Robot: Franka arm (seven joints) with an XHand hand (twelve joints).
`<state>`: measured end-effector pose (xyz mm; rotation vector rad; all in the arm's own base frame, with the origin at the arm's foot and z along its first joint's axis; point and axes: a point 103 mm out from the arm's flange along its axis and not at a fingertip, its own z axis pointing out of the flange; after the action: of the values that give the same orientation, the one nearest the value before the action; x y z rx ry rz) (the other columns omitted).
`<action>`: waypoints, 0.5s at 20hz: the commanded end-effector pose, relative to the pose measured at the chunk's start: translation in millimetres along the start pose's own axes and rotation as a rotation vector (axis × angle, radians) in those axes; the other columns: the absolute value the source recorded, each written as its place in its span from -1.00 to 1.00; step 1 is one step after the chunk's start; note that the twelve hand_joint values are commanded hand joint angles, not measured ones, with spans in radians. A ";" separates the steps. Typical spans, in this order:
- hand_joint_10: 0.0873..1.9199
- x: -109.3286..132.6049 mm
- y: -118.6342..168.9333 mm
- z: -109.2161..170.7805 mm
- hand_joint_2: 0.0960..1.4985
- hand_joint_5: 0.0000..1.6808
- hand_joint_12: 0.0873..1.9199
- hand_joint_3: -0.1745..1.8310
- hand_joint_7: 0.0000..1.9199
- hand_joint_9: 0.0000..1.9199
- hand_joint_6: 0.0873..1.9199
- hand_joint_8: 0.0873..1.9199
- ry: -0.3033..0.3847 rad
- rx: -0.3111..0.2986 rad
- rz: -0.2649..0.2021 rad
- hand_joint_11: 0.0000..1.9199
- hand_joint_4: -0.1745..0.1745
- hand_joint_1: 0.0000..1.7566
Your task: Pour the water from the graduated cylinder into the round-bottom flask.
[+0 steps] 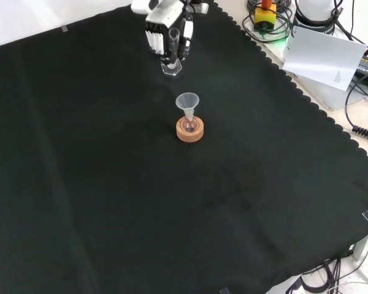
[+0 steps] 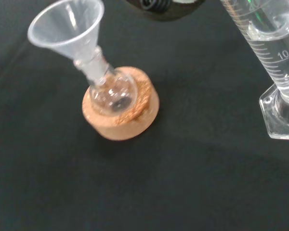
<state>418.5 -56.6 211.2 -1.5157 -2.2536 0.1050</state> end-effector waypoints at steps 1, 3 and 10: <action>-1.00 11.2 14.9 28.9 0.36 0.32 -0.30 -0.83 0.19 0.54 -0.22 -0.25 -0.172 0.276 0.085 0.26 -1.00 0.46; -1.00 13.0 19.4 30.8 0.36 0.32 -0.30 -0.83 0.19 0.55 -0.22 -0.25 -0.205 0.315 0.093 0.26 -1.00 0.46; -1.00 9.1 22.7 32.2 0.36 0.31 -0.31 -0.83 0.19 0.55 -0.22 -0.25 -0.218 0.379 0.134 0.26 -1.00 0.46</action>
<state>419.0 -36.0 179.3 -1.5173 -2.1574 0.5629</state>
